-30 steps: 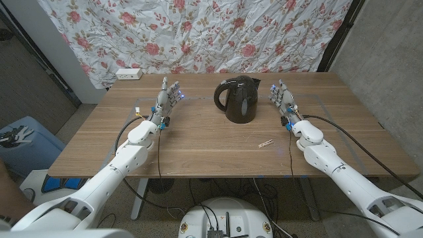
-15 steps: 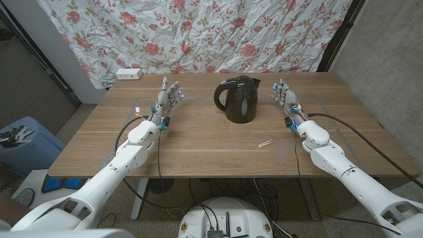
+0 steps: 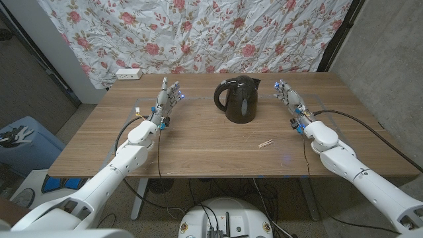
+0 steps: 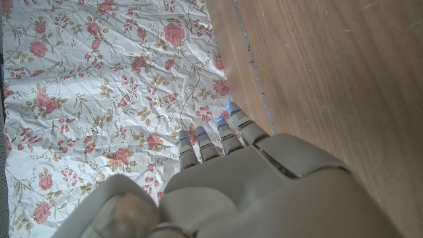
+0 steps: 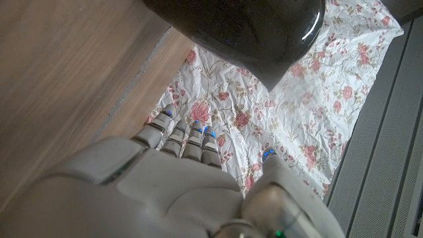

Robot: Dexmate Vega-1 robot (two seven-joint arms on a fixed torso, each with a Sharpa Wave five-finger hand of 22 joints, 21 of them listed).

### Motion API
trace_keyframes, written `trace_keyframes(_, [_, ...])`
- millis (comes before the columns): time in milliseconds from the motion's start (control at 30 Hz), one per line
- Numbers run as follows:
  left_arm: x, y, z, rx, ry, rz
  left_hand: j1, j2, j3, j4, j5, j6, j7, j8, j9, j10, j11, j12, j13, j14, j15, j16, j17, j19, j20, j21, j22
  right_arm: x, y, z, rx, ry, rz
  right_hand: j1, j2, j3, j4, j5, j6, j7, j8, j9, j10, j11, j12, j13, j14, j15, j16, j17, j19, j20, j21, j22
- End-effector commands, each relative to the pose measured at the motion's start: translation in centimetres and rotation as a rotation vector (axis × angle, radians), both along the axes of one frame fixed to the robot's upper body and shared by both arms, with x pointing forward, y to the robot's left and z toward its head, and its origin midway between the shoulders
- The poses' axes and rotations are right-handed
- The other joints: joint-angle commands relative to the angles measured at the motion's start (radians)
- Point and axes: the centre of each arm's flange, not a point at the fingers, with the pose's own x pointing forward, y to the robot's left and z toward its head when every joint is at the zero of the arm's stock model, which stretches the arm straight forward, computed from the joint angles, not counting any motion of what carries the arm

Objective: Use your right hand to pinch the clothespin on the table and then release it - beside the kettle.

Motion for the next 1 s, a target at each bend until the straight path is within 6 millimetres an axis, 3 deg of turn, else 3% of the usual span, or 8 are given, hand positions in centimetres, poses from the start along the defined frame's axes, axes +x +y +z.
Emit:
trace_keyframes(33, [0.0, 0.0, 0.0, 0.000, 0.000, 0.000, 0.001, 0.011, 0.001, 0.006, 0.008, 0.001, -0.009, 0.006, 0.005, 0.001, -0.006, 0.006, 0.002, 0.008, -0.007, 0.008, 0.003, 0.008, 0.000, 0.007, 0.002, -1.5, -0.6, 0.0, -0.137, -0.047, -0.012, 0.001, -0.001, 0.002, -0.010, 0.005, -0.007, -0.013, 0.001, 0.003, -0.001, -0.015, 0.001, 0.005, 0.005, -0.001, 0.001, 0.000, -0.020, 0.000, -0.003, 0.004])
trace_keyframes(733, [0.0, 0.0, 0.0, 0.000, 0.000, 0.000, 0.001, 0.011, 0.001, 0.006, 0.008, 0.001, -0.009, 0.006, 0.005, 0.003, -0.005, 0.006, 0.002, 0.009, -0.007, 0.008, 0.003, 0.007, 0.001, 0.007, 0.002, -4.1, -1.7, 0.2, -0.441, -0.239, -0.102, 0.028, -0.010, 0.013, -0.046, -0.001, -0.061, -0.063, -0.007, 0.004, -0.007, -0.018, 0.003, 0.005, 0.008, 0.008, -0.002, -0.012, -0.038, 0.011, 0.005, 0.004])
trace_keyframes(1000, [0.0, 0.0, 0.0, 0.000, 0.000, 0.000, 0.001, 0.011, 0.001, 0.006, 0.008, 0.001, -0.009, 0.006, 0.005, 0.004, -0.006, 0.007, 0.002, 0.008, -0.007, 0.008, 0.003, 0.008, 0.001, 0.007, 0.002, -4.6, -2.2, 0.4, -0.542, -0.297, -0.128, 0.054, -0.011, 0.026, -0.073, -0.005, -0.070, -0.091, -0.003, 0.005, -0.007, -0.017, 0.005, 0.007, 0.006, 0.017, -0.004, -0.016, -0.028, 0.017, 0.011, 0.004])
